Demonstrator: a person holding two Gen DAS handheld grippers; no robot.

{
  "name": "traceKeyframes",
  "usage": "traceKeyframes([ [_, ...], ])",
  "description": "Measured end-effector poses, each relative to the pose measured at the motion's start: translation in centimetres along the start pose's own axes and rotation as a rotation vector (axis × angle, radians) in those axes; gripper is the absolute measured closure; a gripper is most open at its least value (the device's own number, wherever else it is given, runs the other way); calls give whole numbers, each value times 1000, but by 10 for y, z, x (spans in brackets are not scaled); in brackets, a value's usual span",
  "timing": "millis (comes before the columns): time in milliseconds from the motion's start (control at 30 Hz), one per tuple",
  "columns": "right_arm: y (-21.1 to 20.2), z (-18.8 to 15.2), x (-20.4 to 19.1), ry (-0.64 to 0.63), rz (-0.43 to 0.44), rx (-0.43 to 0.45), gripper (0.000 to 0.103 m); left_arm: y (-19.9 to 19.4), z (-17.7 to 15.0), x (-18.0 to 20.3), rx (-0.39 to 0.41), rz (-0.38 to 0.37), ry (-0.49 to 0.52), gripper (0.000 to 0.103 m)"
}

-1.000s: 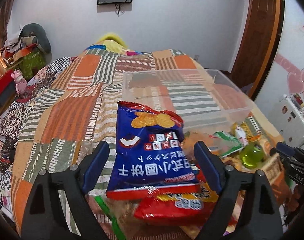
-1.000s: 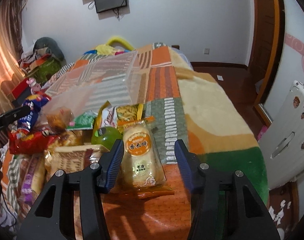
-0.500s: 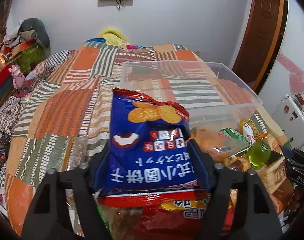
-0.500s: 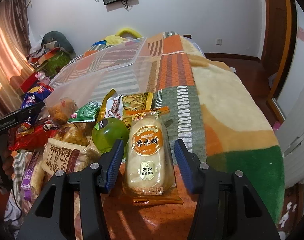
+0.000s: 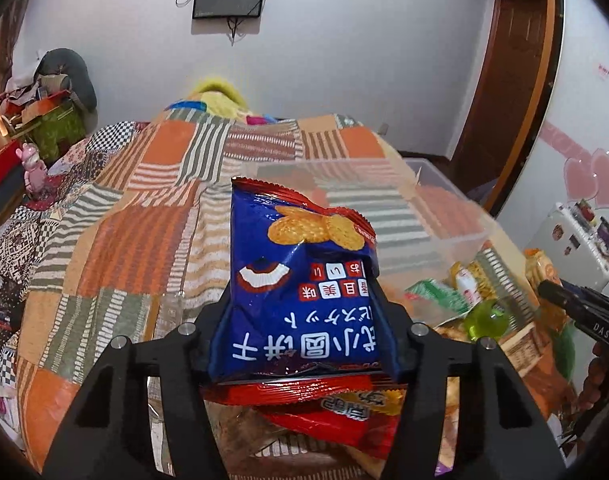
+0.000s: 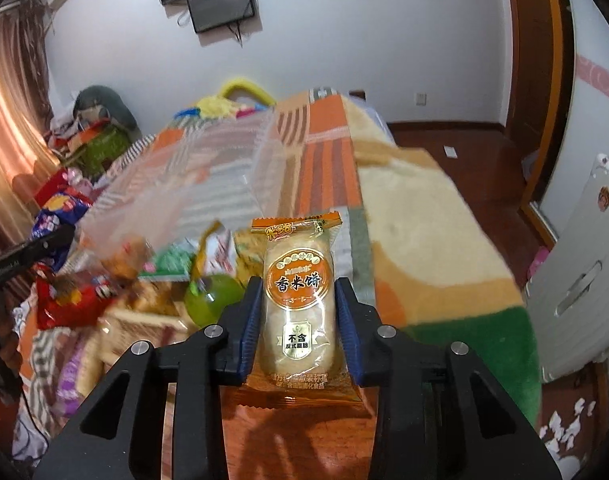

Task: Organize snacks
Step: 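Carry both snacks into the clear plastic box and open both tools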

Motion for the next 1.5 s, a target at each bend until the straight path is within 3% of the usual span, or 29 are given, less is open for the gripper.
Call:
traceKeyframes([
  [300, 4, 51, -32, -91, 44, 96, 70, -12, 38, 3, 50, -33, -5, 45],
  [633, 40, 86, -57, -126, 98, 135, 70, -1, 71, 25, 77, -39, 27, 45],
  [933, 75, 95, -61, -134, 100, 88, 70, 35, 86, 29, 8, -64, 44, 45],
  [1267, 115, 86, -49, -117, 84, -71, 70, 81, 72, 32, -135, -65, 81, 45],
  [1500, 121, 75, -51, -150, 68, -141, 69, 90, 67, 28, -175, -56, 71, 44],
])
Point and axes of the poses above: each gripper's, at about its wrist camera, not at the fingertips, and y roughly the way its jaws point, x to its right, z to its top, the point moved 9 cm from there along y, roughly the way its jaws point, and after that the axes turned 13 degrees about z, right-handed, at the moved point
